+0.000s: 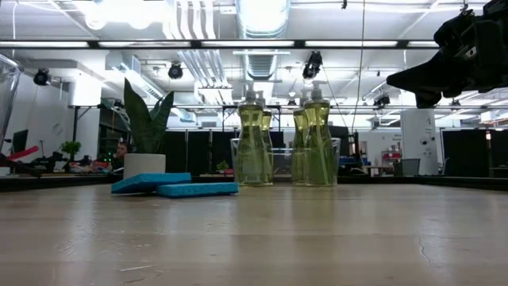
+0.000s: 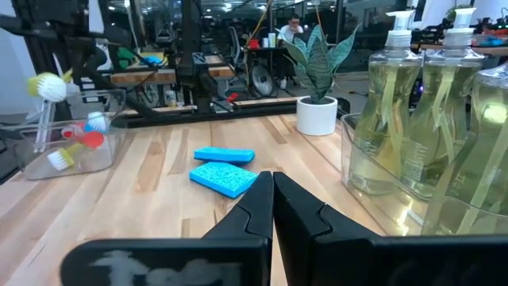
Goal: Pick & Place Kitchen Sink Supplies
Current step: Put the green dish brush into the bottom transparent bin
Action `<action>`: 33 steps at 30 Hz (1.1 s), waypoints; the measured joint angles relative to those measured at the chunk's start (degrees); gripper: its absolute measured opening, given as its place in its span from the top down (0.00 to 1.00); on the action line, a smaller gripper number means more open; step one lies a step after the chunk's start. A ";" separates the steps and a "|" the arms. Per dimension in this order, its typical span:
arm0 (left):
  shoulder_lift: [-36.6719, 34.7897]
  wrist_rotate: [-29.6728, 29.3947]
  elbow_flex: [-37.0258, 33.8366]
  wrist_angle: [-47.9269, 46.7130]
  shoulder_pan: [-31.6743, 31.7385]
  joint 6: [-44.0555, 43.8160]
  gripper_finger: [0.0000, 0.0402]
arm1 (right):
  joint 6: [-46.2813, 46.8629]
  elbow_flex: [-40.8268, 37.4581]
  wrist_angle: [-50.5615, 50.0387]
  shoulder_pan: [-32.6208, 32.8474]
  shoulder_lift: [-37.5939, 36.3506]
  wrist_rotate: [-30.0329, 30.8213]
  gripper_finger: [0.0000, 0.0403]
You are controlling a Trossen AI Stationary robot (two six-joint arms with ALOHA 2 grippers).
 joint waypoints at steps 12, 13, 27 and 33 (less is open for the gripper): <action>-3.32 -6.02 -11.92 10.05 -11.04 -15.75 0.92 | -0.04 0.01 0.00 0.01 -0.01 0.00 0.98; -3.28 -6.19 -12.54 10.18 -11.11 -16.16 0.91 | 0.01 0.00 0.00 -0.01 -0.01 0.00 0.98; -3.67 -5.61 -15.67 16.21 -11.20 -22.76 0.90 | -0.01 0.01 0.00 -0.01 -0.05 0.00 0.98; -4.34 -8.89 -15.24 18.95 -11.27 -21.68 0.90 | 0.00 -0.01 0.01 0.01 -0.05 0.00 0.98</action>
